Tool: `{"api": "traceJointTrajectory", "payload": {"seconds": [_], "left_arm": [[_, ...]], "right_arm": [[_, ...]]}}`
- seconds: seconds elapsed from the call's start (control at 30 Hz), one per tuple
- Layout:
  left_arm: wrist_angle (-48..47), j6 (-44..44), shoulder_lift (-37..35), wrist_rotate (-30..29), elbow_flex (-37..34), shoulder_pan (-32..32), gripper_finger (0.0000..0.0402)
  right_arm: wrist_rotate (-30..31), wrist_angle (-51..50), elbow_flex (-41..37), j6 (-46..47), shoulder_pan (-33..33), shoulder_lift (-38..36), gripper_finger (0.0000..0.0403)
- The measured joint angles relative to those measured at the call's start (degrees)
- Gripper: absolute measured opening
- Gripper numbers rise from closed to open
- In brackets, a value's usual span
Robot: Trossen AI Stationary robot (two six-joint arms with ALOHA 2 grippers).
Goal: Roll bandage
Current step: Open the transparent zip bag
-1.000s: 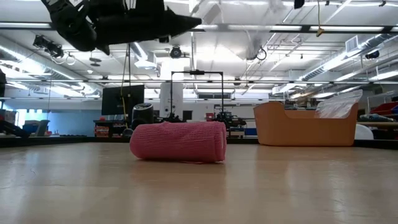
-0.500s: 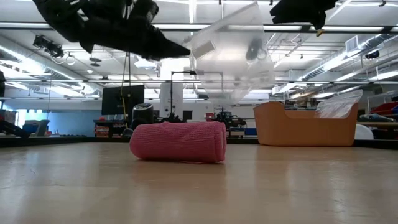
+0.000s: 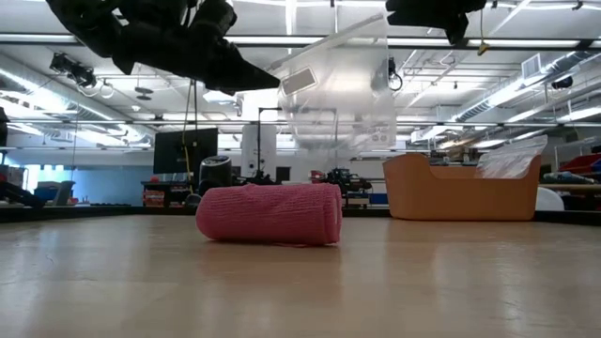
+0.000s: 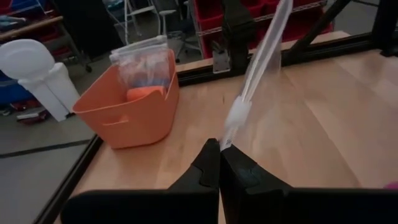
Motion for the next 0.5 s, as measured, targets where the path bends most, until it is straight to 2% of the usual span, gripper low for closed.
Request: {"api": "traceJointTrajectory", "payload": {"seconds": [0.27,0.5], "left_arm": [[-4.1,-1.1,0.0,-1.8,0.0,0.0,0.0000],[-5.2,-4.1,0.0,-2.9,0.0,0.0,0.0000]], "right_arm": [[-0.2,0.1,3.2,-3.2,0.6,1.1,0.0112],[-7.6,-7.1,12.1,-8.5,-5.9,10.6,0.0011]]}}
